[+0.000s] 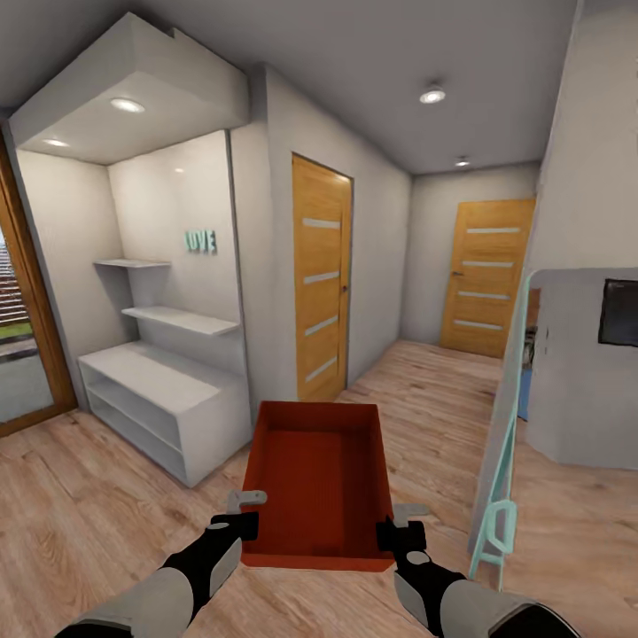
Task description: Move the two storage containers from the living room to the garage. In the garage, place one container on the floor and stack the other container on top of it (either order is fine).
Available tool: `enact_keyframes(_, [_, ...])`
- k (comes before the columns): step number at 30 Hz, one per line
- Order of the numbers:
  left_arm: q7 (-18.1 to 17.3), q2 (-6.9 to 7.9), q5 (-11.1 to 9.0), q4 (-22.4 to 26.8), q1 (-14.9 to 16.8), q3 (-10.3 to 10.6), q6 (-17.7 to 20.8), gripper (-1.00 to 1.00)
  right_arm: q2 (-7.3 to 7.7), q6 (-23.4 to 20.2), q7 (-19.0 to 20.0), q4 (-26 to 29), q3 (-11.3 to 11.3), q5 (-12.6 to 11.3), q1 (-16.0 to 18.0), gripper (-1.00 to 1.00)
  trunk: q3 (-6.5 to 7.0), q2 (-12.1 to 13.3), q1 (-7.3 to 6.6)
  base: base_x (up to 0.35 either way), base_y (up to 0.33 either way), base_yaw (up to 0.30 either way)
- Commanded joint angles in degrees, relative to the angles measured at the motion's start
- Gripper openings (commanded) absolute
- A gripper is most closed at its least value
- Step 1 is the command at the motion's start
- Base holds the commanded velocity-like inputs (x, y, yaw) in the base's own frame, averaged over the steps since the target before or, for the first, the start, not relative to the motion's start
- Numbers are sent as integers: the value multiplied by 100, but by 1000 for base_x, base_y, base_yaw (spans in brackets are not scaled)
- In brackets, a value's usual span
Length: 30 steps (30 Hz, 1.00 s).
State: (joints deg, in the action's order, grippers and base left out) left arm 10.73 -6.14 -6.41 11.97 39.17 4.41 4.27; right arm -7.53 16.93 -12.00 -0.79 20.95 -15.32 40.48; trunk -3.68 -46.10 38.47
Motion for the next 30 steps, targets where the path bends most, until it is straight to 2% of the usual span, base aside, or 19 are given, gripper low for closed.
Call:
enact_keyframes(1, [113,69,17,16,3,-196,41,-100,-3,20,-13,8,-197,-6,7,-100,-9,-7,5,322,174,-232])
enact_keyframes(30, [113,69,17,16,3,-199,44,-100,-3,21,-13,7,-197,3,7,-100,-9,-7,5,322,175,-237])
